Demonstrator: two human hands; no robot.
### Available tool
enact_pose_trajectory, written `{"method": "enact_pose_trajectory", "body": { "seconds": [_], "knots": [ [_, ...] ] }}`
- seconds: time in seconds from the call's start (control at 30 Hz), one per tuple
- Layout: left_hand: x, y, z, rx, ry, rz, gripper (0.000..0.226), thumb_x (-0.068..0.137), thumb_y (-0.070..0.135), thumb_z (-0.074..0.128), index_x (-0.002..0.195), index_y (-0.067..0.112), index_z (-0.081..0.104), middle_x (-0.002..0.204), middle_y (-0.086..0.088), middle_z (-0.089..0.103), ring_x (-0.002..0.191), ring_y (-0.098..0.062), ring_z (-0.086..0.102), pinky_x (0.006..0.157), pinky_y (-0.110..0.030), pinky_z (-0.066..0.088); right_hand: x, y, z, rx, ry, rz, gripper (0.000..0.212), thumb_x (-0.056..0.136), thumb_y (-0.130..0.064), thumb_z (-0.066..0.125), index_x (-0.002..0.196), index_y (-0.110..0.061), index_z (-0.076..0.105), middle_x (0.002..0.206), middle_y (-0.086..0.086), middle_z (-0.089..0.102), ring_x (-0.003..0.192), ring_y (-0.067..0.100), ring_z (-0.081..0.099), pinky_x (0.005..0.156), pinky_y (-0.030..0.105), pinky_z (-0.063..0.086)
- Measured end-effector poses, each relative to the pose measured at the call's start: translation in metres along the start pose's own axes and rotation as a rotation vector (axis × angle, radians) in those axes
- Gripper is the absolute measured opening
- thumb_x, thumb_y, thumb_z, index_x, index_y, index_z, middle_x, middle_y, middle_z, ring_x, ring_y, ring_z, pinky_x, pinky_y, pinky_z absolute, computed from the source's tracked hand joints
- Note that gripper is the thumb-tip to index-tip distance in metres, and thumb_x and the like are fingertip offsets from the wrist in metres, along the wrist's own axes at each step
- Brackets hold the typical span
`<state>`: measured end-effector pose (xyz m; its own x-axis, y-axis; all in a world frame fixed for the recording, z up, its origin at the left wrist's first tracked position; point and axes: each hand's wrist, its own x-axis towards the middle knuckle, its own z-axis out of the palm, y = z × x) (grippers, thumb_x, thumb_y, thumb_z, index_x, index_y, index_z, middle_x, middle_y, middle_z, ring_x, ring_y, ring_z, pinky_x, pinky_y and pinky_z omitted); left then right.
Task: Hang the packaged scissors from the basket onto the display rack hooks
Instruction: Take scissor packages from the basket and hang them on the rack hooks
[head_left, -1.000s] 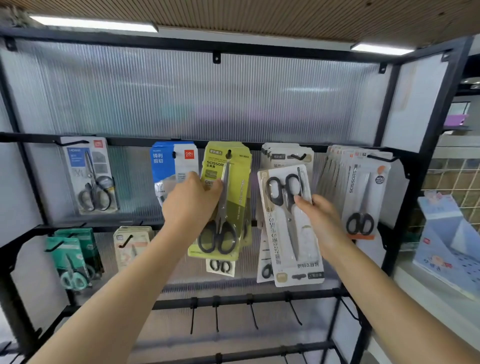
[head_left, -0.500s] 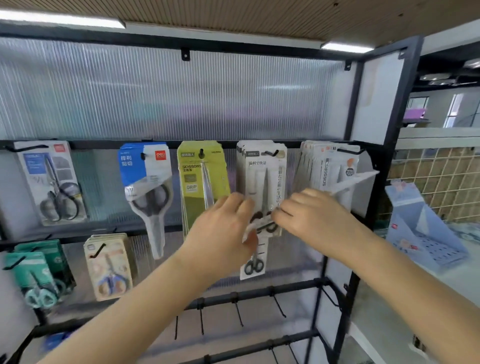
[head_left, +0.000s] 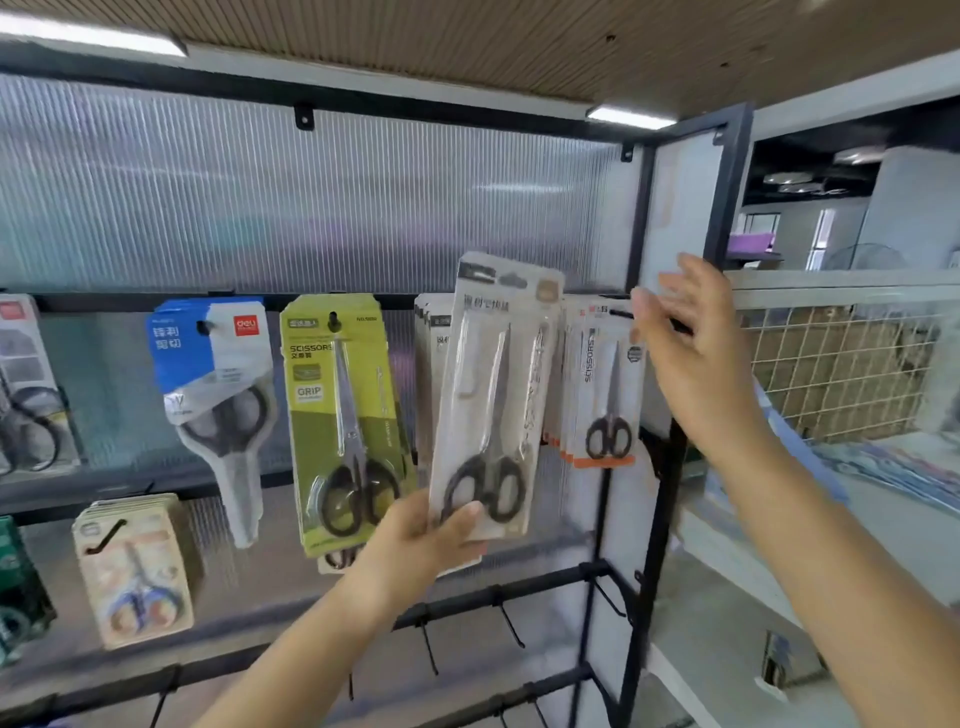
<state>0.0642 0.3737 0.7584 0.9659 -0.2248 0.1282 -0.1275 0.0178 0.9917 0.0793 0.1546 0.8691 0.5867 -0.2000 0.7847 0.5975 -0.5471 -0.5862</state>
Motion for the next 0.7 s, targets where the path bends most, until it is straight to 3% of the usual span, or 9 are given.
{"method": "enact_pose_trajectory", "body": {
  "seconds": [0.07, 0.2, 0.3, 0.37, 0.47, 0.7],
  "knots": [
    [-0.002, -0.011, 0.006, -0.147, -0.015, -0.094, 0.022, 0.089, 0.014, 0.057, 0.107, 0.001, 0.061, 0.103, -0.010, 0.072, 0.095, -0.020, 0.070, 0.080, -0.026, 0.056, 0.009, 0.004, 0.005, 0.035, -0.132, 0.134, 0.057, 0.092, -0.043, 0.048, 0.141, -0.017, 0.034, 0.120, -0.007, 0.055, 0.108, 0.014, 0.059, 0.097, 0.034, 0.047],
    [-0.003, -0.029, 0.020, -0.220, -0.041, -0.173, 0.018, 0.090, 0.012, 0.057, 0.107, 0.006, 0.062, 0.098, -0.004, 0.074, 0.094, -0.017, 0.070, 0.079, -0.026, 0.056, 0.018, 0.012, 0.024, 0.011, -0.311, 0.203, 0.050, 0.093, -0.043, 0.048, 0.137, -0.021, 0.040, 0.118, -0.001, 0.059, 0.089, 0.010, 0.065, 0.090, 0.037, 0.051],
    [-0.002, -0.036, 0.023, -0.240, -0.054, -0.196, 0.016, 0.092, 0.009, 0.055, 0.105, 0.009, 0.064, 0.097, -0.004, 0.074, 0.095, -0.017, 0.069, 0.074, -0.024, 0.056, 0.025, 0.017, 0.039, -0.040, -0.418, 0.216, 0.035, 0.093, -0.038, 0.053, 0.124, -0.022, 0.052, 0.112, -0.001, 0.063, 0.097, 0.013, 0.063, 0.090, 0.039, 0.051],
    [0.000, -0.041, 0.020, -0.240, -0.062, -0.208, 0.017, 0.092, 0.009, 0.056, 0.106, 0.010, 0.064, 0.099, -0.004, 0.074, 0.098, -0.019, 0.068, 0.076, -0.025, 0.055, 0.029, 0.019, 0.047, -0.058, -0.452, 0.165, 0.017, 0.093, -0.029, 0.055, 0.107, -0.020, 0.061, 0.103, -0.002, 0.066, 0.096, 0.012, 0.062, 0.085, 0.035, 0.052],
    [0.002, -0.041, 0.017, -0.290, -0.017, -0.215, 0.018, 0.091, 0.010, 0.056, 0.108, 0.008, 0.063, 0.100, -0.006, 0.073, 0.098, -0.020, 0.069, 0.077, -0.026, 0.056, 0.035, 0.020, 0.055, -0.039, -0.459, 0.120, 0.008, 0.093, -0.025, 0.057, 0.091, -0.021, 0.063, 0.089, -0.006, 0.067, 0.076, 0.004, 0.060, 0.072, 0.024, 0.051],
    [0.022, -0.039, 0.023, -0.301, 0.180, -0.167, 0.018, 0.090, 0.013, 0.060, 0.107, 0.010, 0.062, 0.096, -0.006, 0.074, 0.095, -0.021, 0.070, 0.084, -0.034, 0.056, 0.053, 0.025, 0.071, 0.013, -0.351, 0.058, 0.011, 0.092, -0.023, 0.059, 0.093, -0.015, 0.066, 0.079, -0.011, 0.065, 0.067, -0.005, 0.056, 0.061, 0.008, 0.043]
  ]
}}
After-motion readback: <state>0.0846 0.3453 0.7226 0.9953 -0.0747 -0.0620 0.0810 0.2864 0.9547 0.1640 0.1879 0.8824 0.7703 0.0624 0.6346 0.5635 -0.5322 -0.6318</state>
